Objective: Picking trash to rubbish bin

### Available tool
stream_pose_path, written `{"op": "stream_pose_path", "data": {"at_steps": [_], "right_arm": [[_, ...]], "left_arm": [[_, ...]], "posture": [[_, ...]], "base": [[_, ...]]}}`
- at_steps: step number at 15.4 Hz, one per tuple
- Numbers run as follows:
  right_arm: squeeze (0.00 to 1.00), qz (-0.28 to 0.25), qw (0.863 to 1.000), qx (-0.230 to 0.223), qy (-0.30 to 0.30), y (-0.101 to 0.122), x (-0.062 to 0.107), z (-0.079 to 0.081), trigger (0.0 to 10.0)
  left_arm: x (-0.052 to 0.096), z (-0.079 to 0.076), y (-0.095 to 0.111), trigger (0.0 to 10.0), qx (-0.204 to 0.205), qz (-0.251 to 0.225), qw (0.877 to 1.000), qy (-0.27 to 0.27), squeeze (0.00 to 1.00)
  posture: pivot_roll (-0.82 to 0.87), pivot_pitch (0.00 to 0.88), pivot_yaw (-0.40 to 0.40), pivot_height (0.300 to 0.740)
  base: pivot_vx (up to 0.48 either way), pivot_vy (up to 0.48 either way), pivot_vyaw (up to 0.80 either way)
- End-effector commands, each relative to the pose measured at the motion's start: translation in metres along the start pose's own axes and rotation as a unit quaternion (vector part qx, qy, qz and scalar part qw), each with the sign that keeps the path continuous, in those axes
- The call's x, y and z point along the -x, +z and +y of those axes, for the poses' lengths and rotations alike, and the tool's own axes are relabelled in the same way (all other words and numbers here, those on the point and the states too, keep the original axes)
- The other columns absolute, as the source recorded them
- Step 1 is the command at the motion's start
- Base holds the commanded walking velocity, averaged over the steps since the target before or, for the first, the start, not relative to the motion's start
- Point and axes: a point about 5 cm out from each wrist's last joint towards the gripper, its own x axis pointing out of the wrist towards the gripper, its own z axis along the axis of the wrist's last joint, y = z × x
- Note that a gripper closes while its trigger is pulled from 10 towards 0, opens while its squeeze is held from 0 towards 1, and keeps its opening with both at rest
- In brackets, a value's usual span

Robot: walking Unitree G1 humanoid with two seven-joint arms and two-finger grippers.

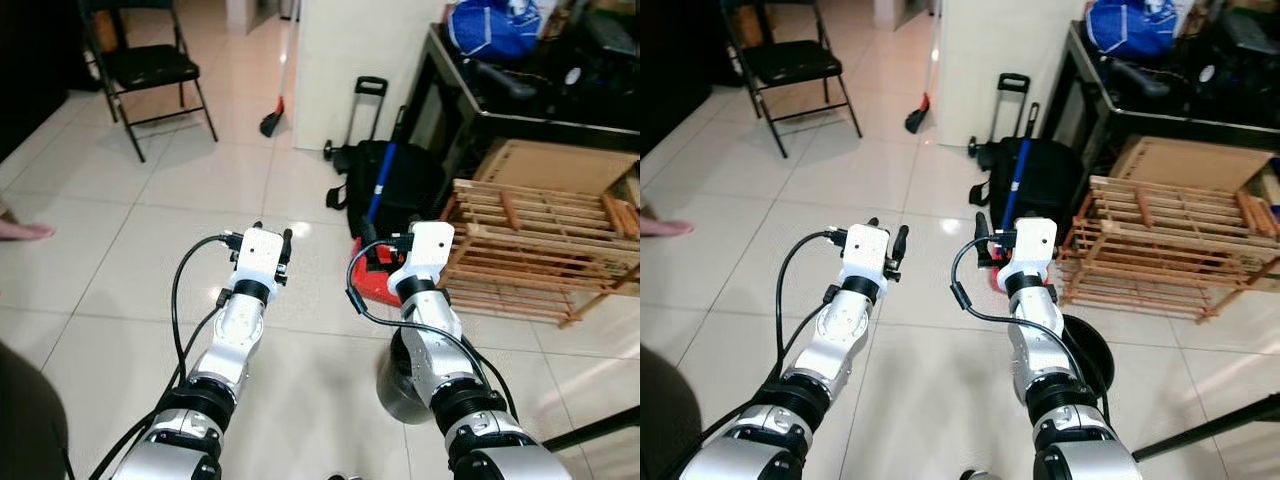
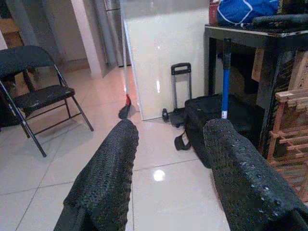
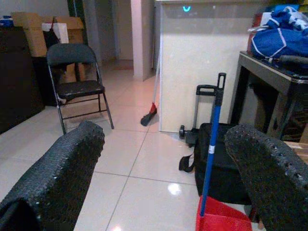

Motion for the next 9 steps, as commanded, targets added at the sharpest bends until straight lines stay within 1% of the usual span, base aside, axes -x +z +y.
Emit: {"op": "stream_pose_path", "data": {"at_steps": [1,4,6,9], "right_arm": [[0.0,-0.003,1.0,-0.001,-0.009,0.0042,-0.0033,-0.0055,10.0],[0.0,-0.001,1.0,0.0,-0.012,0.003,-0.0025,-0.0067,10.0],[0.0,0.001,1.0,0.002,-0.013,0.0027,-0.0023,-0.0071,10.0],[0.0,0.002,1.0,0.003,-0.018,0.0015,-0.0008,-0.0097,10.0]], "left_arm": [[-0.0032,-0.006,0.005,10.0,-0.003,-0.006,1.0,-0.004,0.0],[-0.0041,-0.0063,0.0072,10.0,-0.003,-0.01,1.0,-0.004,0.0],[-0.004,-0.0053,0.0073,10.0,0.002,-0.011,1.0,-0.001,0.0],[-0.0035,-0.0091,0.008,10.0,0.005,-0.014,1.0,-0.006,0.0]], "posture": [[-0.02,0.042,-0.069,0.74],[-0.02,0.043,-0.072,0.74],[-0.02,0.041,-0.07,0.74],[-0.02,0.034,-0.072,0.74]], "base": [[0.0,-0.345,-0.8],[0.0,-0.296,-0.8],[0.0,0.0,-0.8],[0.0,0.0,-0.8]]}}
